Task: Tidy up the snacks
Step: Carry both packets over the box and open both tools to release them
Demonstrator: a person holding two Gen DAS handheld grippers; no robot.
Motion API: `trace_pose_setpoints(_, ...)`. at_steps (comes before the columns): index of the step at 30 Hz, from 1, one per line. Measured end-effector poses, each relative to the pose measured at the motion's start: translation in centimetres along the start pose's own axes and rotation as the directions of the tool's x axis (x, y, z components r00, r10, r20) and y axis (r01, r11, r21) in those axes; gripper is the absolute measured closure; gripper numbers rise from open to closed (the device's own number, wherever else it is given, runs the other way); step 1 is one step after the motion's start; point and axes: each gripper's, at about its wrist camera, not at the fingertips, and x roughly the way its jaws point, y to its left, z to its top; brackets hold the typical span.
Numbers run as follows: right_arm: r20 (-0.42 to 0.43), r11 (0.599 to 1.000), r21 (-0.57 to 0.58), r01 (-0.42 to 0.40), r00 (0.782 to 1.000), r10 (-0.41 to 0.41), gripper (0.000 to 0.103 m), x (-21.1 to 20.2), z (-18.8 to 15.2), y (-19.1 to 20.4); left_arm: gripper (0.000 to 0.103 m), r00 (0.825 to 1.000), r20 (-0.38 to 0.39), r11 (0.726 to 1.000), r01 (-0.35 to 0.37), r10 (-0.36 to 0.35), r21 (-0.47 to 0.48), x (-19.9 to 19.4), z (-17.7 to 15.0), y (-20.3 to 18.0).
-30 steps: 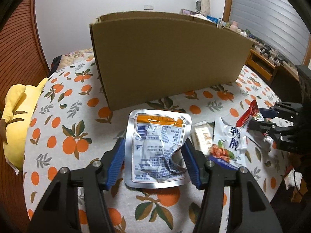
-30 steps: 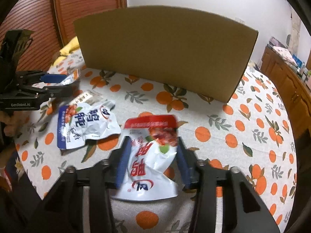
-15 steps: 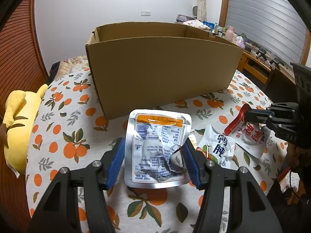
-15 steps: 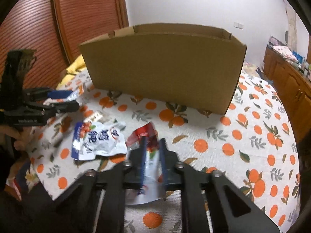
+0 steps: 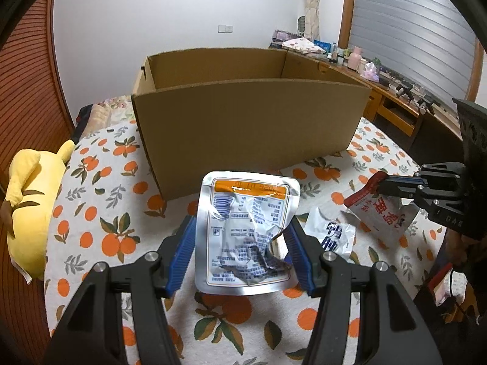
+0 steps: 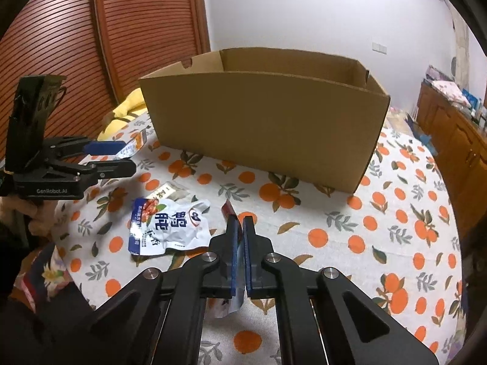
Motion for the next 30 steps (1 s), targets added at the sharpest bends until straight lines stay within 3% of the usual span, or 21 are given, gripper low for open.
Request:
trace_pose_setpoints(21, 0.131, 0.998, -0.022, 0.059, 0.99, -0.055, 0.102, -4.5, 5.4, -1.6, 0.046, 0.993, 0.117, 1.0, 0.016, -0.019, 0.027, -2.6, 6.6, -0.9)
trace_pose_setpoints(30, 0.191, 0.994, -0.064, 0.089, 0.979, -0.075, 0.102, -6.3, 8.4, -1.2, 0.045, 0.992, 0.127, 1.0, -0.004, 0.001, 0.024, -1.7, 9.4, -0.2)
